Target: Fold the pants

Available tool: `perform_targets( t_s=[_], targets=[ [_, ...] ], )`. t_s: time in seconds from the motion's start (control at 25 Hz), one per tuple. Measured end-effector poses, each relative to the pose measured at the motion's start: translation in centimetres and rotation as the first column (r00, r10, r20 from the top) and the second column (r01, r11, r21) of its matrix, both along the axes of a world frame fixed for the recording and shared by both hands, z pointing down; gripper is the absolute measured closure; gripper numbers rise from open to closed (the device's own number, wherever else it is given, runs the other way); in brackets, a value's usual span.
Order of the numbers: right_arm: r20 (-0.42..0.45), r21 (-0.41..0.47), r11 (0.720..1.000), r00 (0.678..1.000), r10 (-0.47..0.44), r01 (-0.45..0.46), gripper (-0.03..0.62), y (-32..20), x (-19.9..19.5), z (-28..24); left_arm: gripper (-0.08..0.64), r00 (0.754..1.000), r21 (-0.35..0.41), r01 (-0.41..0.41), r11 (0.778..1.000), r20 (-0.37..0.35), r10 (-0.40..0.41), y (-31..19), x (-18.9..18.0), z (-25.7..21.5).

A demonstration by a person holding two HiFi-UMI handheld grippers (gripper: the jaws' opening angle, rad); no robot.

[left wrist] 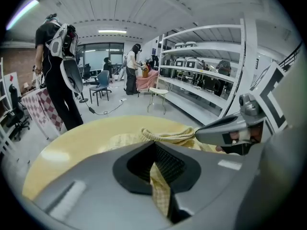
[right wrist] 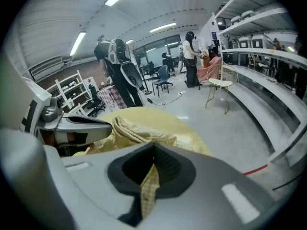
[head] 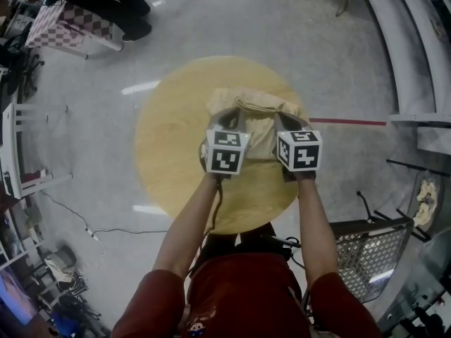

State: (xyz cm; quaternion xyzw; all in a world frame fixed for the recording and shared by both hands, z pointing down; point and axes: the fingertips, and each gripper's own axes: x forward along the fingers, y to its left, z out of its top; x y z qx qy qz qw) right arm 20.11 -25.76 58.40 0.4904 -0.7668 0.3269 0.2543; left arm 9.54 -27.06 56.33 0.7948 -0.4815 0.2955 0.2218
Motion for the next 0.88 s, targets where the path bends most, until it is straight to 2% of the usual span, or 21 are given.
perform_targets(
  t_s=[0.48,0.68,0.88],
  targets=[
    [0.027,-0.013,1.000,1.000,0.002,-0.002,0.592,-3.4,-0.1,0.9,0.552,1.000,0.000,0.005,1.000,0.031,-0.005,-2.9,-0.2,0.9],
    [0.024,-0.021,1.000,1.000,0.001,-0.001,0.592,-3.7,0.1,1.3,0.552,1.000,-0.003,0.016,1.000,0.025,-0.016,-2.9,-0.1,1.2],
    [0.035,-0.005,0.999,0.999,0.039,-0.039,0.592,-3.4,0.3,1.0,0.552,1.000,0.010,0.030,1.000,0.005,-0.030,-2.7,-0.3,0.4]
  ],
)
